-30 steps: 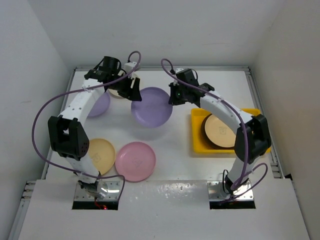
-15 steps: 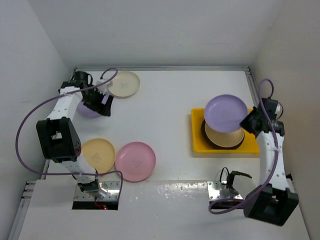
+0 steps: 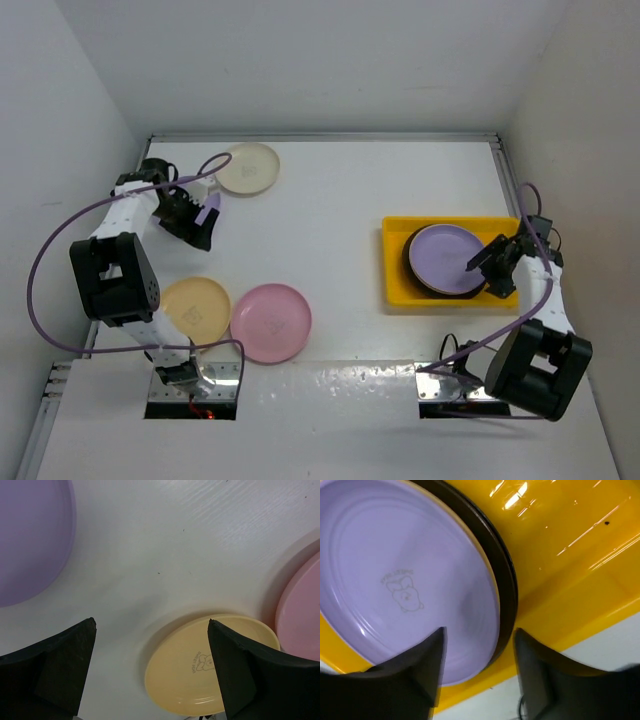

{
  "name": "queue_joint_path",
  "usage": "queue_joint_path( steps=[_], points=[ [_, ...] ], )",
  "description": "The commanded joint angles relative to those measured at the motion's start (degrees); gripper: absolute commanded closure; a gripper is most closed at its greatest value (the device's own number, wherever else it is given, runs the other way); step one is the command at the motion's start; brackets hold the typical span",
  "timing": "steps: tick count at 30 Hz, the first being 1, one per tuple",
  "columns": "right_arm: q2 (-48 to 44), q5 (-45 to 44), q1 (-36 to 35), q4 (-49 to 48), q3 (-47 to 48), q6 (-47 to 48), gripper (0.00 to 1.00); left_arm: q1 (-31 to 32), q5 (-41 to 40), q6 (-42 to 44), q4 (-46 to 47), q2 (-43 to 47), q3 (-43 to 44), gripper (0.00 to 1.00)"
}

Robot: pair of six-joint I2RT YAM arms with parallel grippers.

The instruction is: Place the plates into the plastic bin on the countertop

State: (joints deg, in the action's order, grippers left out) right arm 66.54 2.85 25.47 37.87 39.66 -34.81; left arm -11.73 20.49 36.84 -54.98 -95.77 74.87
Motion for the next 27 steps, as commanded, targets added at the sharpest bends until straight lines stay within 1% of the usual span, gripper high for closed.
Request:
queue_joint_path(
  steps=[1, 2, 4, 6, 9, 10, 12, 13, 14, 15, 17, 18, 19, 20, 21, 22, 23, 24, 27],
  points=[
    [1.48, -1.18, -0.94, -2.45, 1.81, 1.84, 0.3, -0.84, 2.45, 0.61, 0.31, 1.9, 2.21, 0.07],
    [1.48, -4.58, -1.47, -2.27, 2.17, 2.81, 0.23, -0.84, 2.45, 0.6, 0.31, 1.9, 2.21, 0.07],
    [1.75, -7.76, -4.28, -0.69, 3.66, 4.39, 0.16, -0.84, 2.97, 0.6, 0.31, 2.43, 2.21, 0.07],
    [1.66, -13.81, -7.0, 0.88, 5.6, 5.18, 0.15, -0.84, 2.98, 0.6, 0.31, 2.43, 2.21, 0.07],
    [0.78, -18.4, -16.13, 3.88, 12.87, 7.64, 0.15, -0.84, 2.98, 0.07, 0.31, 2.43, 2.21, 0.07],
    [-0.18, -17.63, -24.51, 3.27, 13.77, 9.3, 0.14, -1.36, 2.98, -0.53, 0.84, 2.43, 2.21, 0.07],
    [-0.1, -14.04, -31.68, -0.33, 16.32, 11.76, 0.14, -2.07, 2.98, -1.85, 2.15, 3.04, 2.21, 0.07],
    [2.77, -11.67, -34.76, -3.38, 16.67, 12.39, 0.15, -2.59, 2.98, -2.47, 2.77, 3.04, 1.6, 0.07],
    [4.46, -10.51, -45.06, -4.11, 19.72, 13.09, 0.2, -2.6, 2.19, -3.95, 3.91, 3.04, 1.59, 0.07],
    [7.0, -5.63, -48.47, -4.38, 21.15, 13.36, 0.25, -3.21, 1.66, -4.66, 3.92, 3.56, 0.98, 0.08],
    [18.21, -1.12, -58.56, -4.56, 26.22, 14.76, 0.29, -4.7, 1.66, -5.9, 4.44, 4.1, 0.28, 0.08],
    [20.88, 2.47, -60.78, -5.08, 29.13, 14.94, 0.3, -5.32, 1.14, -7.12, 4.97, 5.05, -0.68, 0.09],
    [25.78, 4.25, -64.72, -6.13, 31.59, 15.73, 0.3, -6.72, 1.13, -7.13, 5.58, 5.76, -2.08, 0.09],
    [29.74, 4.27, -66.59, -7.62, 32.4, 15.47, 0.29, -7.43, 0.43, -7.92, 5.59, 6.46, -2.88, 0.09],
    [32.66, 4.53, -70.61, -9.98, 33.28, 15.56, 0.29, -8.22, 0.43, -8.45, 6.37, 8.21, -3.85, 0.09],
    [34.25, 5.4, -71.87, -10.88, 34.07, 15.82, 0.29, -9.01, -0.18, -8.45, 7.07, 9.18, -5.68, 0.09],
    [37.92, 5.5, -72.75, -11.58, 34.78, 15.65, 0.29, -10.67, -0.19, -8.45, 7.08, 10.06, -6.74, 0.09],
    [39.18, 5.32, -75.11, -11.67, 35.57, 15.47, 0.3, -11.47, -0.19, -8.45, 7.6, 11.81, -7.71, 0.09],
    [43.31, 5.14, -77.32, -15.27, 35.93, 13.63, 0.34, -14.11, -0.19, -7.84, 7.61, 13.15, -10.79, 0.09]
  ],
)
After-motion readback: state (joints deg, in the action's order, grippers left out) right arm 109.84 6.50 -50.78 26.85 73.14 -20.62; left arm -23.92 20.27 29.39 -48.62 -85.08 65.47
